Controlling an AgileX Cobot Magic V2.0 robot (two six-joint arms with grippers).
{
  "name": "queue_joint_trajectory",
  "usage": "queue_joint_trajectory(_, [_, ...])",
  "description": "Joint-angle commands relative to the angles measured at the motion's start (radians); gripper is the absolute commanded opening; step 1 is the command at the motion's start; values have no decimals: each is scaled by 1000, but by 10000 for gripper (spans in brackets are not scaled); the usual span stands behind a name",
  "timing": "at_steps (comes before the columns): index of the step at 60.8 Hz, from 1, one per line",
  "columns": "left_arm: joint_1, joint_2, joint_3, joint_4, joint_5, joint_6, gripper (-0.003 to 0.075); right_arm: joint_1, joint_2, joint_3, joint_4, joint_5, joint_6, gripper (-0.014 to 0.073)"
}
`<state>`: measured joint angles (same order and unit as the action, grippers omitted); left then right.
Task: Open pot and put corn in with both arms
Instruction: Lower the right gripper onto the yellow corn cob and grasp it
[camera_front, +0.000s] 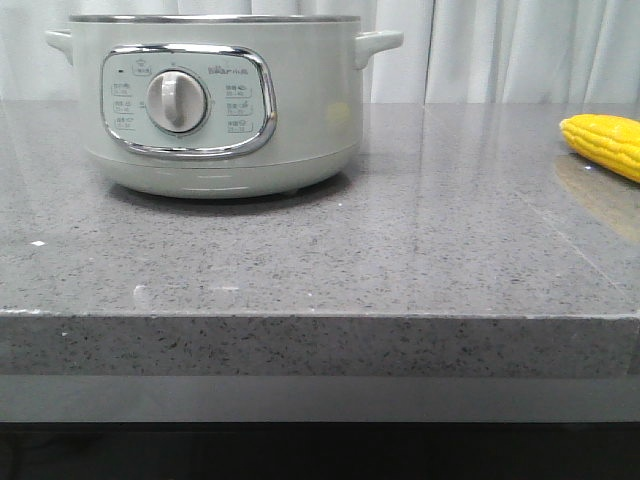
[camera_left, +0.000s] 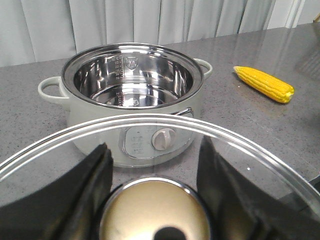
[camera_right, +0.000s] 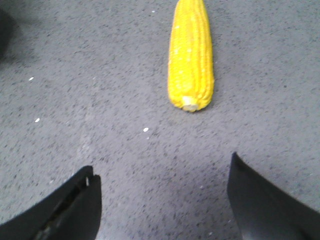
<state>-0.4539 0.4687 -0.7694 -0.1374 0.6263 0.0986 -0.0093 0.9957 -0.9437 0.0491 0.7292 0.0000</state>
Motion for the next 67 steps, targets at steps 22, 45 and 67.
queue_joint_trajectory(22, [-5,-1,-37,-16,-137,-10,248,-76,289,-299,-14,20,-13,542])
queue_joint_trajectory(45, [-5,-1,-37,-16,-137,-10,248,-76,564,-449,-7,38,-16,542])
queue_joint_trajectory(67, [-5,-1,-37,-16,-137,-10,248,-76,748,-568,1,80,-26,542])
